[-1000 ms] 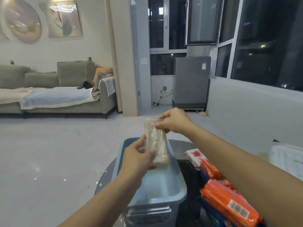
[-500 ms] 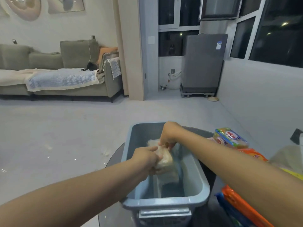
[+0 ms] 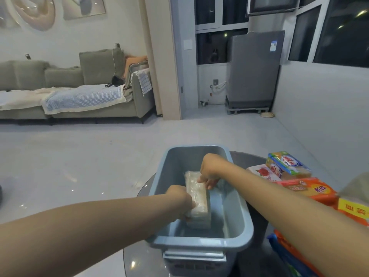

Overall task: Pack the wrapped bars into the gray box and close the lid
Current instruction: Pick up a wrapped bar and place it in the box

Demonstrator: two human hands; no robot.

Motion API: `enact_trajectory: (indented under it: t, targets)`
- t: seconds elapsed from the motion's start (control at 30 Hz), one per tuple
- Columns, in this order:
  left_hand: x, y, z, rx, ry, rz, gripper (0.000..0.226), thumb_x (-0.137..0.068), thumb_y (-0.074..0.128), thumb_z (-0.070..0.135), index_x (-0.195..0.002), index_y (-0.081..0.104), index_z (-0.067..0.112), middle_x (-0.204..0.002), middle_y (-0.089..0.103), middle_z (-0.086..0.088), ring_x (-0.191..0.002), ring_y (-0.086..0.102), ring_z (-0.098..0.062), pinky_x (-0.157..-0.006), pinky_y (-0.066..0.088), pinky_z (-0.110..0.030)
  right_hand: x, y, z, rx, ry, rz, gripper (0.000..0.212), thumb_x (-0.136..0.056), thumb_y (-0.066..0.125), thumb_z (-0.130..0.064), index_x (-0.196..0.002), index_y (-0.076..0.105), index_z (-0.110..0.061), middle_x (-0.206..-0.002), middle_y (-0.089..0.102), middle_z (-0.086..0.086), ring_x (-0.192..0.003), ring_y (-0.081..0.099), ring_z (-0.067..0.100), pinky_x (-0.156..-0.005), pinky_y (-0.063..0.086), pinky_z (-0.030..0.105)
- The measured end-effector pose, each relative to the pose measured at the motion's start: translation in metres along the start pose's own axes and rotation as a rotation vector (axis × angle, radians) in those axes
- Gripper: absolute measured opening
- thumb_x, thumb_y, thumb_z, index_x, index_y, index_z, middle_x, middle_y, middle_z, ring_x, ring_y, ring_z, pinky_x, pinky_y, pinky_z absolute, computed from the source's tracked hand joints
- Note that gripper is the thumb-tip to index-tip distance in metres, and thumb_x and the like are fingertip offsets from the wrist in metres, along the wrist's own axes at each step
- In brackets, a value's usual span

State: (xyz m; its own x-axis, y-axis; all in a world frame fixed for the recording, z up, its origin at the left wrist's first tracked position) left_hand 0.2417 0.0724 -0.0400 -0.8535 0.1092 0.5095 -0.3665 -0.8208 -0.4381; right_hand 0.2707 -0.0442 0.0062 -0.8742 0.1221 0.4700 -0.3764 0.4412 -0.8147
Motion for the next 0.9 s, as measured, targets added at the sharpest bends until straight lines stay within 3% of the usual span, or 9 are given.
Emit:
enact_trajectory:
  t: [0.1,0.17,0.27,0.33,0.37,0.43,0.63,0.73,0.9]
  targets:
    - [0.0,0.005,0.001,0.014,0.001,-0.023,0.04,-0.09,0.051,-0.006,-0.128,0.057,0.007,-0.111,0.062,-0.017,-0.11,0.06,-0.045,-0.091,0.052,-0.053,0.02,-0.016,-0.002,-0.005,-0.182,0.297,0.041,-0.086,0.064,-0.022,-0.121,0.06,0.0,-0.119,0.066,0.015,-0.108,0.062,0.027,-0.097,0.047,0.036]
    - [-0.001,0.008,0.001,0.018,-0.004,-0.04,0.042,-0.091,0.05,-0.006,-0.13,0.056,0.009,-0.099,0.061,-0.014,-0.108,0.061,-0.045,-0.09,0.053,-0.053,0.038,-0.022,0.004,-0.001,-0.258,0.499,0.044,-0.086,0.062,-0.021,-0.129,0.055,-0.014,-0.132,0.058,0.006,-0.122,0.051,0.024,-0.101,0.038,0.033]
    - [0.0,0.01,0.003,0.005,0.0,-0.044,0.042,-0.091,0.052,-0.004,-0.131,0.056,0.011,-0.115,0.062,-0.019,-0.107,0.062,-0.045,-0.089,0.053,-0.052,0.053,-0.027,0.028,0.063,-0.227,0.721,0.059,-0.087,0.056,-0.025,-0.142,0.034,-0.019,-0.148,0.037,0.005,-0.137,0.027,0.025,-0.111,0.02,0.038]
    - [-0.001,0.011,0.005,0.004,0.008,-0.047,0.041,-0.09,0.053,-0.005,-0.129,0.057,0.009,-0.122,0.061,-0.021,-0.108,0.062,-0.045,-0.089,0.053,-0.054,0.051,-0.019,0.052,-0.226,-0.144,0.616,0.069,-0.088,0.055,-0.029,-0.146,0.02,-0.016,-0.15,0.032,0.011,-0.136,0.029,0.03,-0.108,0.031,0.042]
    - [-0.001,0.013,0.007,0.013,0.012,-0.052,0.041,-0.09,0.052,-0.007,-0.128,0.058,0.008,-0.123,0.061,-0.021,-0.108,0.061,-0.045,-0.089,0.052,-0.055,0.047,-0.012,0.061,-0.41,-0.126,0.528,0.071,-0.089,0.053,-0.03,-0.147,0.015,-0.016,-0.147,0.036,0.012,-0.13,0.038,0.031,-0.099,0.039,0.039]
    - [-0.003,0.017,0.011,0.022,0.025,-0.07,0.043,-0.09,0.052,-0.009,-0.128,0.058,0.007,-0.124,0.062,-0.021,-0.108,0.061,-0.045,-0.089,0.052,-0.056,0.044,-0.003,0.068,-0.606,-0.13,0.426,0.069,-0.091,0.049,-0.027,-0.147,0.01,-0.018,-0.139,0.045,0.012,-0.118,0.049,0.029,-0.083,0.04,0.029]
    - [-0.009,0.038,0.023,0.032,0.035,-0.144,0.04,-0.092,0.051,-0.007,-0.129,0.057,0.006,-0.114,0.066,-0.017,-0.105,0.064,-0.046,-0.093,0.052,-0.05,0.044,-0.006,0.073,-0.62,-0.153,0.472,0.058,-0.097,0.039,-0.027,-0.147,0.011,-0.024,-0.139,0.046,0.01,-0.12,0.049,0.027,-0.09,0.04,0.033]
    - [-0.011,0.045,0.024,0.047,0.051,-0.172,0.041,-0.092,0.051,-0.007,-0.13,0.057,0.007,-0.124,0.063,-0.021,-0.105,0.064,-0.043,-0.09,0.054,-0.048,0.042,-0.007,0.075,-0.61,-0.14,0.469,0.057,-0.097,0.037,-0.029,-0.148,0.01,-0.025,-0.141,0.044,0.011,-0.123,0.048,0.029,-0.098,0.04,0.039]
    - [-0.009,0.045,0.023,0.054,0.076,-0.203,0.041,-0.092,0.05,-0.007,-0.129,0.059,0.009,-0.117,0.063,-0.017,-0.099,0.063,-0.036,-0.079,0.057,-0.042,0.041,-0.007,0.074,-0.597,-0.124,0.468,0.057,-0.098,0.037,-0.029,-0.148,0.01,-0.025,-0.141,0.043,0.013,-0.12,0.049,0.03,-0.092,0.039,0.033]
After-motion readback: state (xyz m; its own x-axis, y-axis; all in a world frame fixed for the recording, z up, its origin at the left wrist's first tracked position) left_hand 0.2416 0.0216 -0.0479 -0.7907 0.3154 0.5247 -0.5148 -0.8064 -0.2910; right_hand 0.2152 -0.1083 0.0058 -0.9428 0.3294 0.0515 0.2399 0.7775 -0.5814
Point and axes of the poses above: each hand's wrist, its own x-axis away from the middle knuckle, its own y-axis out of the palm, z = x × y, the point moved 8 cm from there along -x, towards the middle knuckle
